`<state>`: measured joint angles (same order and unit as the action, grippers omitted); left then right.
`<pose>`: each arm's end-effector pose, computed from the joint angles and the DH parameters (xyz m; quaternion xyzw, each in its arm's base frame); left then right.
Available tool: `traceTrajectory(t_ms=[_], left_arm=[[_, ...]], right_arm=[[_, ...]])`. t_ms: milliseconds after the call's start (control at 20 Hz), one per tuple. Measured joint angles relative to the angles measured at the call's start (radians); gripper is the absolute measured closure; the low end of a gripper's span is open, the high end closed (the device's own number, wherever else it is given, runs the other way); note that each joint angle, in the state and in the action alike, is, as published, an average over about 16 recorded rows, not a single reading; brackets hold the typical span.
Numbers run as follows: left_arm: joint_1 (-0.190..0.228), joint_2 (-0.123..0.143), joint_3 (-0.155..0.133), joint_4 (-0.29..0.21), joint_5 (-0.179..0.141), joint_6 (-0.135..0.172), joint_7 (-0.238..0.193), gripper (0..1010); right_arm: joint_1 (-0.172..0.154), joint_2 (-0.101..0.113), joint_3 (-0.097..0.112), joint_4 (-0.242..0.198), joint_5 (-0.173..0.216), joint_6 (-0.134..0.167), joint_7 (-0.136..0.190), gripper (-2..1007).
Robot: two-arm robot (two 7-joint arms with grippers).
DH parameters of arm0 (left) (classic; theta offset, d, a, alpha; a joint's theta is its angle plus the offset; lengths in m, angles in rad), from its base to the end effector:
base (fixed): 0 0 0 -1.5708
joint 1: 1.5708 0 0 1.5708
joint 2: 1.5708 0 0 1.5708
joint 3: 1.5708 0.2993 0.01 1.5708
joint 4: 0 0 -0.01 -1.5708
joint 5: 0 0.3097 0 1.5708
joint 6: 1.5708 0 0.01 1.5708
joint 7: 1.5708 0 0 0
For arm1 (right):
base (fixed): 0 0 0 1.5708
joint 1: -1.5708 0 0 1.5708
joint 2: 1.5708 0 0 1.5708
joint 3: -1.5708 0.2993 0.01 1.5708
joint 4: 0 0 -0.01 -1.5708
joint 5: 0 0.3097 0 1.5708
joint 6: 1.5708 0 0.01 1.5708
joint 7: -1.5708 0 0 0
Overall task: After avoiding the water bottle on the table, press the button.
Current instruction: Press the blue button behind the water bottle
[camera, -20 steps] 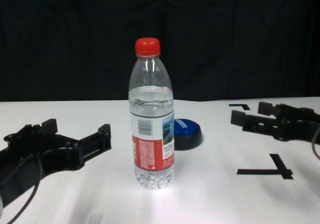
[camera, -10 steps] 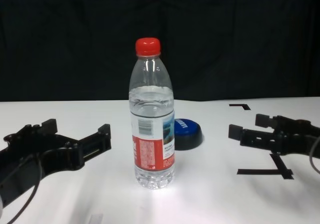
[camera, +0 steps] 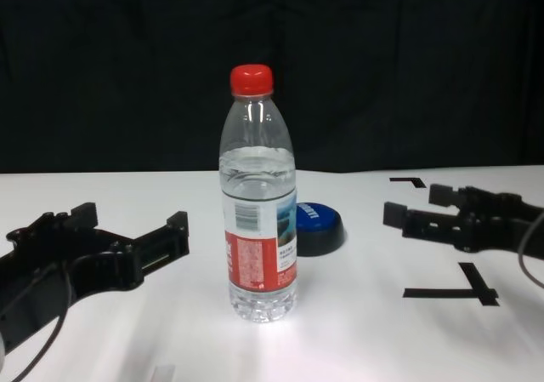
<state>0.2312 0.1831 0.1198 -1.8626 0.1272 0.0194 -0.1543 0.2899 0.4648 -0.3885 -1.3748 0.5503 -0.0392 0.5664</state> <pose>0.2579 0.0020 -0.2871 0.0906 -0.1041 0.5829 0.8007 0.3958 -0.0576 -0.2850 -0.0006 0.0167 -0.3697 0.9290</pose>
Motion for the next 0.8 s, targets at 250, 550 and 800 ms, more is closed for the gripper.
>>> traceTrajectory(t_ms=[250, 550, 800], left_arm=[[0.000, 0.000, 0.000, 0.000, 0.000, 0.000, 0.000, 7], [0.000, 0.000, 0.000, 0.000, 0.000, 0.000, 0.000, 7], [0.000, 0.000, 0.000, 0.000, 0.000, 0.000, 0.000, 7]], right_arm=[[0.039, -0.010, -0.013, 0.027, -0.010, 0.000, 0.009, 3], [0.102, -0.031, -0.034, 0.083, -0.027, -0.001, 0.027, 3], [0.151, -0.049, -0.051, 0.133, -0.038, -0.005, 0.046, 3]])
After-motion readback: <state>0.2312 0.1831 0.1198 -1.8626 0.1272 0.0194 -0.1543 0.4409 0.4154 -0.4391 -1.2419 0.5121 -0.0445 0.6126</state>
